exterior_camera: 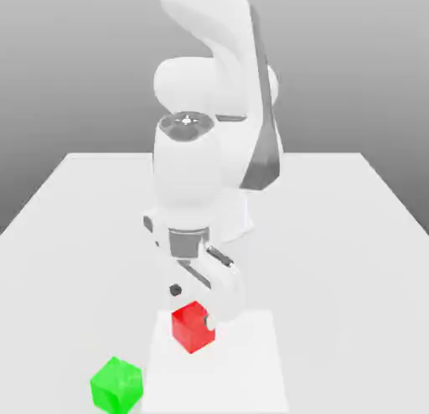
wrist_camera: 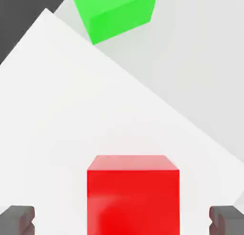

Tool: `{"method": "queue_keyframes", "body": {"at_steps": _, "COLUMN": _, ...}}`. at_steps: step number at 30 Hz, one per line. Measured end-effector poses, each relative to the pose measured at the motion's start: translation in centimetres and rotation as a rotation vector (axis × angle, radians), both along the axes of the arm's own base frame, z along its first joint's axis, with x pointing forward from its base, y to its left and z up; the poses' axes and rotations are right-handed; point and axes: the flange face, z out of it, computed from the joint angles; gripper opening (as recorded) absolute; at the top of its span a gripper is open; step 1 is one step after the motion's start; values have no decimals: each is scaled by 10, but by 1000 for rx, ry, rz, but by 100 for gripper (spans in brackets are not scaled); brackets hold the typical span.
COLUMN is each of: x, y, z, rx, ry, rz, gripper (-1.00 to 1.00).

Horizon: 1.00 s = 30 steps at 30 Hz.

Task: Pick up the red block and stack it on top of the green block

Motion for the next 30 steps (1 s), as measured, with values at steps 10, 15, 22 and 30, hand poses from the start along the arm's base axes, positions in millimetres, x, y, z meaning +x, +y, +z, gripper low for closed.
{"method": "queue_keyframes", "body": {"at_steps": 10, "x": -6, "y": 0, "z": -32, "rx": -1, "ry": 9, "rz": 4, "gripper": -100}}
{"method": "queue_keyframes", "body": {"at_steps": 15, "x": -3, "y": 0, "z": -24, "rx": 0, "ry": 4, "rz": 2, "gripper": -100}}
{"method": "queue_keyframes", "body": {"at_steps": 22, "x": 0, "y": 0, "z": 12, "rx": -2, "ry": -1, "rz": 1, "gripper": -100}}
{"method": "queue_keyframes", "body": {"at_steps": 30, "x": 19, "y": -7, "z": 42, "rx": 13, "ry": 6, "rz": -73, "gripper": -100}}
